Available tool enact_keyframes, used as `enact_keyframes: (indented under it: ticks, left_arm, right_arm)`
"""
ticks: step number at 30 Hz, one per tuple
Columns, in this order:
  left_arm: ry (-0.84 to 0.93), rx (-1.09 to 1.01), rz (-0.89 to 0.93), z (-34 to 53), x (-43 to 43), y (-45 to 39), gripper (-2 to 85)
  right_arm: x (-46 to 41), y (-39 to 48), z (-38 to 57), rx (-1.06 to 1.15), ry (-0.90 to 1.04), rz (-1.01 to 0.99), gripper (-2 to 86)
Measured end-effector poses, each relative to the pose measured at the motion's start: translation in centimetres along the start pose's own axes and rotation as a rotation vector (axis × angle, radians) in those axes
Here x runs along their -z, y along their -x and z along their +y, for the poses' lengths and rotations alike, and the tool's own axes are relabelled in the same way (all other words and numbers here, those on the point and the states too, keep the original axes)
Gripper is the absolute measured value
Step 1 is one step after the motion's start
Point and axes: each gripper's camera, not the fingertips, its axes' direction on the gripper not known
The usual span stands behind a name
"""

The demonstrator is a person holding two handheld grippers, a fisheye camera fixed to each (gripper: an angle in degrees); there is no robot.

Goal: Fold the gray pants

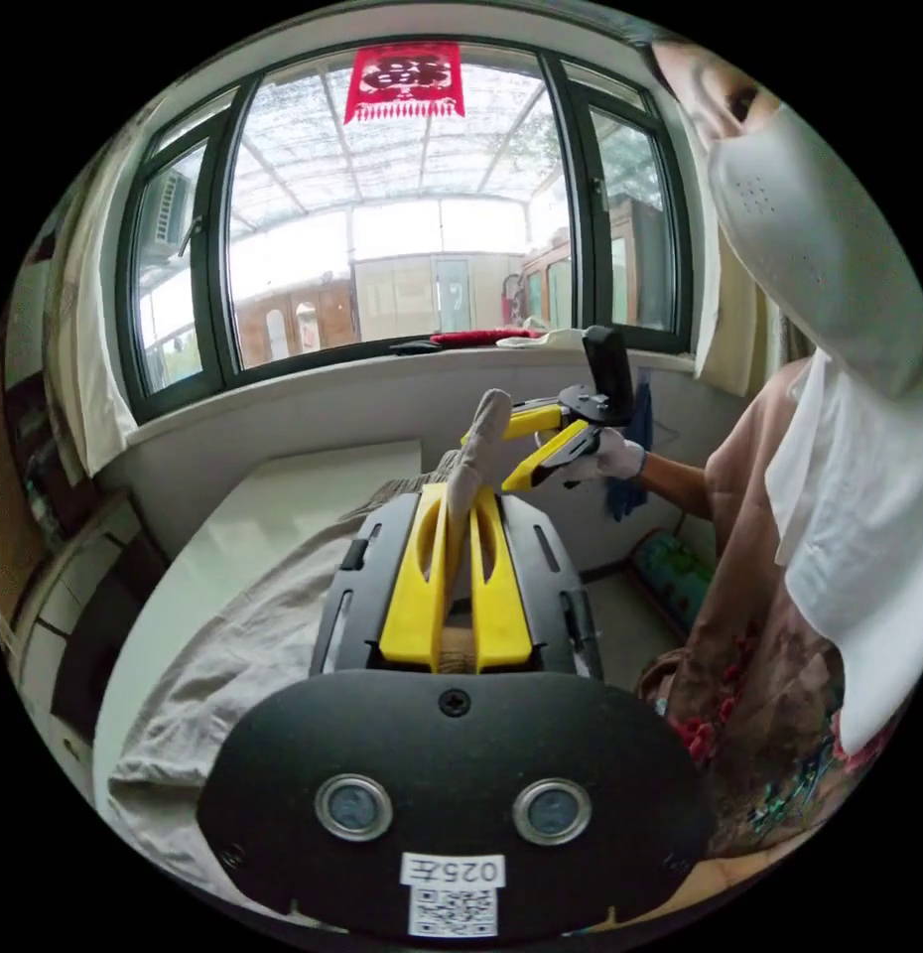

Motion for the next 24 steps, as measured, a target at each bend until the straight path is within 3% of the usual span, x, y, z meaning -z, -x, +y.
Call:
enact_keyframes:
  ticks: [5,8,14,18,24]
  left_arm:
    - [0.108,-0.141,0.038,-3.5,-2.7,0.4,1.4]
    - [0.172,-0.192,0.005,-5.5,-5.0,1.6,1.3]
    - [0.309,-0.051,0.18,-9.2,-15.1,10.8,0.3]
    - [0.498,0.201,0.291,-8.6,-23.9,18.6,-0.4]
    - [0.559,0.331,0.449,-5.9,-29.0,23.3,0.3]
  right_arm:
    - [-1.9,-0.5,-2.1,0.13,-0.006,-0.032,14.3]
    - [-4.2,-1.8,-2.6,0.142,0.122,-0.107,5.8]
    - [-7.5,-11.4,1.3,-0.223,0.17,-0.334,3.7]
    - [-11.2,-21.1,6.3,-0.555,0.129,-0.673,4.9]
    - [-14.8,-27.7,14.2,-0.865,0.111,-0.92,1.7]
